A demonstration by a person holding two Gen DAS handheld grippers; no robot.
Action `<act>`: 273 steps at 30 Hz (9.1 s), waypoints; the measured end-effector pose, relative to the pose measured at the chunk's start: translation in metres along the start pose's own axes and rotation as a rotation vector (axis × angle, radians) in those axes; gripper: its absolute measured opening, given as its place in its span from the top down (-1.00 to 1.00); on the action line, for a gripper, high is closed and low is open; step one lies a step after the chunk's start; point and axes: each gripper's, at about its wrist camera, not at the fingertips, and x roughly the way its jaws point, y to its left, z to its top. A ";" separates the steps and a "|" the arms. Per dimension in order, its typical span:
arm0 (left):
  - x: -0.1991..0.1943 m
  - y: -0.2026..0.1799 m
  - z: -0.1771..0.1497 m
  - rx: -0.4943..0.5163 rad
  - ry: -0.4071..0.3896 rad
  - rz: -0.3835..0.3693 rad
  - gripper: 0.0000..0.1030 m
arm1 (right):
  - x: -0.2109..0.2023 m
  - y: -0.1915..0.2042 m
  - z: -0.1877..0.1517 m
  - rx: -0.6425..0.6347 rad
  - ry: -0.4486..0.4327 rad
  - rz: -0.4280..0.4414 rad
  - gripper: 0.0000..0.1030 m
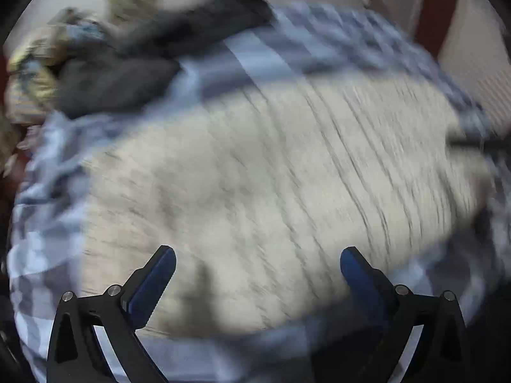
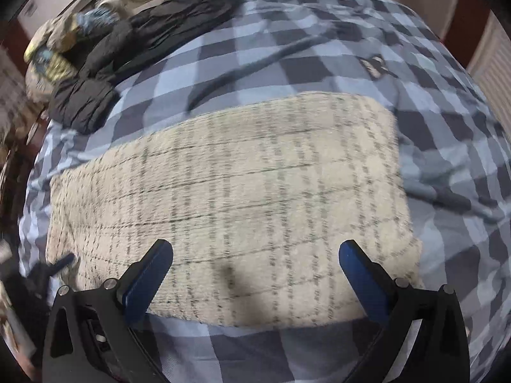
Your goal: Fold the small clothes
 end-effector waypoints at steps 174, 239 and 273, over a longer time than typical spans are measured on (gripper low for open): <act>-0.073 0.175 -0.001 -0.499 -0.136 0.225 -1.00 | 0.004 0.237 -0.106 -0.474 0.233 0.659 -0.82; -0.040 0.079 0.002 -0.186 -0.008 0.118 -1.00 | -0.023 0.018 -0.014 -0.045 0.173 0.301 -0.98; -0.011 0.111 -0.010 -0.421 0.120 -0.248 -1.00 | 0.058 0.002 -0.022 0.309 0.525 0.745 -0.99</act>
